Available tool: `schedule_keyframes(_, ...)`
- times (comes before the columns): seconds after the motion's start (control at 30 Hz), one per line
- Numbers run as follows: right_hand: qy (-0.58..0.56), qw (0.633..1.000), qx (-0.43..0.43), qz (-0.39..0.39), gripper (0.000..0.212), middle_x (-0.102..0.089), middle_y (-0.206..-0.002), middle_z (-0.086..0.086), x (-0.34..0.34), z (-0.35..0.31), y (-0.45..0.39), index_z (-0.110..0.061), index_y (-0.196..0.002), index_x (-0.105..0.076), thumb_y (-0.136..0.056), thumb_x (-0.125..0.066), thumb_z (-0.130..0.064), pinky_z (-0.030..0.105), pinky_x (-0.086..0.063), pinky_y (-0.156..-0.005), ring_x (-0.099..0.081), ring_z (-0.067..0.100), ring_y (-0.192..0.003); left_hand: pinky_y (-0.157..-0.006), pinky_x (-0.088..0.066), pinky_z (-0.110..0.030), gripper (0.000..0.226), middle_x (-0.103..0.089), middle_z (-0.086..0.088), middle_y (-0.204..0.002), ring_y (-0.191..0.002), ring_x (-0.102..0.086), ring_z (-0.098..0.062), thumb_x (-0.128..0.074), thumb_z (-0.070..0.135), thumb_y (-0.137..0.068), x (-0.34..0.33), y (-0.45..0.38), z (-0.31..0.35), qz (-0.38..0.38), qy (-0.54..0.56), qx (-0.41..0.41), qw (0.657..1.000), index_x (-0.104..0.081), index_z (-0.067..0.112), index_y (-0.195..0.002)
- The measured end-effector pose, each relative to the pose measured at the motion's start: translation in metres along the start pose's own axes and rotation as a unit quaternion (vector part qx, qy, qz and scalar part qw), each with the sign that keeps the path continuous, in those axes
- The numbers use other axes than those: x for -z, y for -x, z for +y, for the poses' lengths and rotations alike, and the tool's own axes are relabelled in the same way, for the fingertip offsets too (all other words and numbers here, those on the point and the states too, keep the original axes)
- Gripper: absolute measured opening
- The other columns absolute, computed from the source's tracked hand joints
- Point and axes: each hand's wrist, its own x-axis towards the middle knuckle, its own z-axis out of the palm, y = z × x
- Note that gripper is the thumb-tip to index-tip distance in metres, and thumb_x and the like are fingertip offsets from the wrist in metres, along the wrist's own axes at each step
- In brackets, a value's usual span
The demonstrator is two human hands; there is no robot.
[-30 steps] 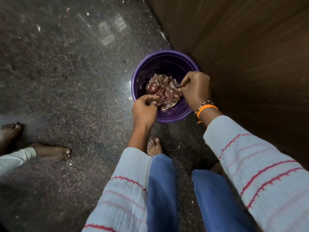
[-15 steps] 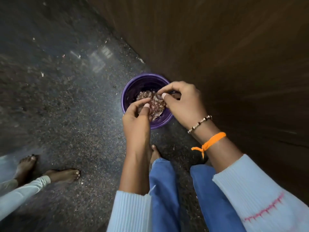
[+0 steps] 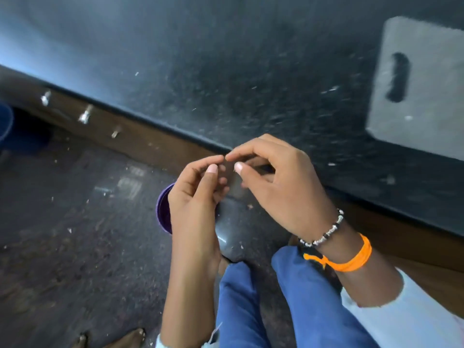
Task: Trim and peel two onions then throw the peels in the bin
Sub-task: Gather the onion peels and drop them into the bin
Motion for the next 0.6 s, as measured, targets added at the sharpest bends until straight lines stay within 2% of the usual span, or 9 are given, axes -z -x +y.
schedule_keyframes(0.1,-0.004,0.999,0.004,0.050,0.017,-0.062,-0.089,-0.002,0.054,-0.007,0.013,-0.012,-0.089,-0.069,-0.080,-0.055,-0.011,0.037,-0.056,-0.073,-0.064,0.012,-0.081,-0.078,-0.047,-0.031,0.019,-0.062,-0.014,-0.092,-0.084,-0.054,-0.024,-0.048,0.006,-0.093,-0.048,0.019,0.016,-0.060,-0.014,-0.018,0.998,-0.067,0.011,-0.091)
schedule_keyframes(0.2,0.008,0.995,0.001,0.103,0.016,-0.061,-0.087,-0.003,0.105,-0.002,0.025,-0.012,-0.090,-0.069,-0.081,-0.056,-0.010,0.035,-0.056,-0.071,-0.065,0.012,-0.080,-0.068,-0.049,-0.020,0.024,-0.063,-0.001,-0.084,-0.075,-0.056,-0.011,-0.049,0.006,-0.093,-0.094,0.032,0.023,-0.113,-0.038,-0.030,0.992,-0.068,0.018,-0.085)
schedule_keyframes(0.27,0.011,0.990,-0.005,0.144,0.015,-0.061,-0.086,-0.006,0.139,0.006,0.034,-0.013,-0.088,-0.069,-0.082,-0.057,-0.010,0.036,-0.057,-0.071,-0.066,0.013,-0.079,-0.066,-0.048,-0.017,0.025,-0.062,0.005,-0.080,-0.072,-0.056,-0.007,-0.049,0.007,-0.093,-0.128,0.042,0.024,-0.154,-0.063,-0.031,0.986,-0.068,0.020,-0.085)
schedule_keyframes(0.4,0.009,0.977,-0.040,0.209,0.016,-0.059,-0.086,-0.012,0.200,0.024,0.049,-0.014,-0.087,-0.070,-0.084,-0.058,-0.004,0.038,-0.057,-0.072,-0.066,0.011,-0.075,-0.067,-0.047,-0.018,0.023,-0.062,0.007,-0.078,-0.072,-0.055,-0.007,-0.049,0.008,-0.094,-0.192,0.057,0.017,-0.213,-0.112,-0.039,0.970,-0.067,0.019,-0.086)
schedule_keyframes(0.5,0.002,0.969,-0.054,0.240,0.016,-0.064,-0.088,-0.005,0.239,0.042,0.058,-0.014,-0.087,-0.070,-0.086,-0.056,-0.005,0.039,-0.058,-0.069,-0.066,0.013,-0.076,-0.069,-0.048,-0.019,0.021,-0.062,0.007,-0.079,-0.073,-0.055,-0.007,-0.050,0.007,-0.093,-0.233,0.065,0.005,-0.238,-0.162,-0.054,0.956,-0.067,0.018,-0.087)
schedule_keyframes(0.6,0.025,0.965,-0.054,0.257,0.016,-0.064,-0.090,-0.003,0.268,0.057,0.065,-0.015,-0.087,-0.069,-0.085,-0.057,-0.005,0.041,-0.057,-0.073,-0.065,0.015,-0.079,-0.075,-0.048,-0.026,0.020,-0.064,0.007,-0.083,-0.075,-0.055,-0.009,-0.053,0.009,-0.092,-0.262,0.067,-0.013,-0.269,-0.224,-0.089,0.932,-0.067,0.023,-0.086)
